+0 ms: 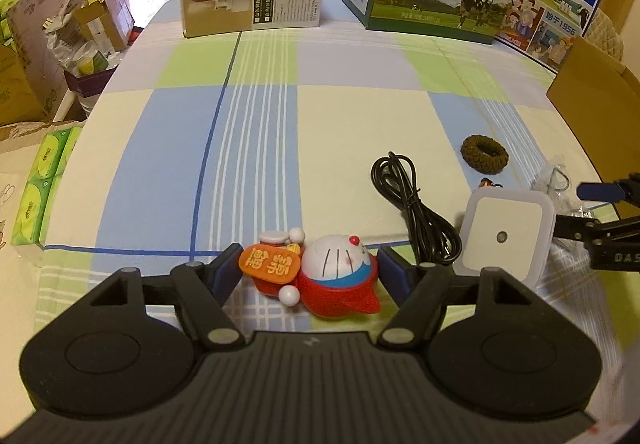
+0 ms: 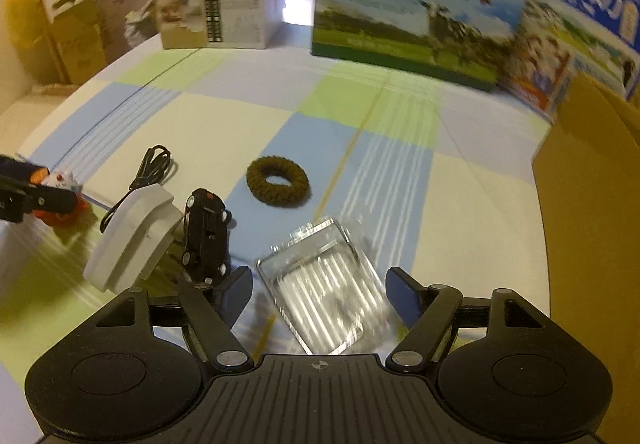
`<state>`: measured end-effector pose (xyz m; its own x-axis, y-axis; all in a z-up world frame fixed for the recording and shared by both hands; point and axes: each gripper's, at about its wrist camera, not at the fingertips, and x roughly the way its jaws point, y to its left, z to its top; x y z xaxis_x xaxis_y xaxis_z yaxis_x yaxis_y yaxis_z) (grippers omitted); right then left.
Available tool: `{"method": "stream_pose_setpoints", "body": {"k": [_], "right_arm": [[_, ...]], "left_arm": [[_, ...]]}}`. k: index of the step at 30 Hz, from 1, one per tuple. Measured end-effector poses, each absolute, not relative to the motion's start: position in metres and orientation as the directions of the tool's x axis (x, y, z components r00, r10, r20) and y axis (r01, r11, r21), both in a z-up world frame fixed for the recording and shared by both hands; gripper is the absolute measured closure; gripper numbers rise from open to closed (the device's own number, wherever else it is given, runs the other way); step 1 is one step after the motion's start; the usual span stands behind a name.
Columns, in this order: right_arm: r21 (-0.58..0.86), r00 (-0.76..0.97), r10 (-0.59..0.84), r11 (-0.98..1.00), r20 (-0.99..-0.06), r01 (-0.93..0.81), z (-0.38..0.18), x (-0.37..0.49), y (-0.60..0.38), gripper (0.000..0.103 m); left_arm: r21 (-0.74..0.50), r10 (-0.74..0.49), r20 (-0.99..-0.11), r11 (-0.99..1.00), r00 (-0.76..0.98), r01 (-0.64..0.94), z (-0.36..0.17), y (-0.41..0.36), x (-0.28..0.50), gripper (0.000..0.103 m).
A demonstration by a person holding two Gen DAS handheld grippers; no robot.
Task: Organize objects
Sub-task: 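Grasp the red Doraemon toy with the left gripper while the right gripper grasps the clear container, then carry the Doraemon toy and clear container over the cardboard box with both grippers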
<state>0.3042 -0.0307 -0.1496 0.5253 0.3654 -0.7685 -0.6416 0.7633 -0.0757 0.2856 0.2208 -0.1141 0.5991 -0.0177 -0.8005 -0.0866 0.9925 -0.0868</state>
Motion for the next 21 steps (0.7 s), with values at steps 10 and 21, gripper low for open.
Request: {"method": "stream_pose_setpoints", "body": {"k": [10, 21], "right_arm": [[-0.145, 0.555, 0.385, 0.713, -0.737, -0.686, -0.162, 0.302, -0.022, 0.047], [-0.063, 0.552, 0.343, 0.806, -0.760, -0.588, -0.152, 0.285, -0.054, 0.047]], "left_arm": [[-0.098, -0.021, -0.806, 0.990, 0.591, -0.098, -0.124, 0.219, 0.291, 0.038], [-0.091, -0.021, -0.804, 0.992, 0.595, -0.087, -0.122, 0.215, 0.286, 0.039]]}}
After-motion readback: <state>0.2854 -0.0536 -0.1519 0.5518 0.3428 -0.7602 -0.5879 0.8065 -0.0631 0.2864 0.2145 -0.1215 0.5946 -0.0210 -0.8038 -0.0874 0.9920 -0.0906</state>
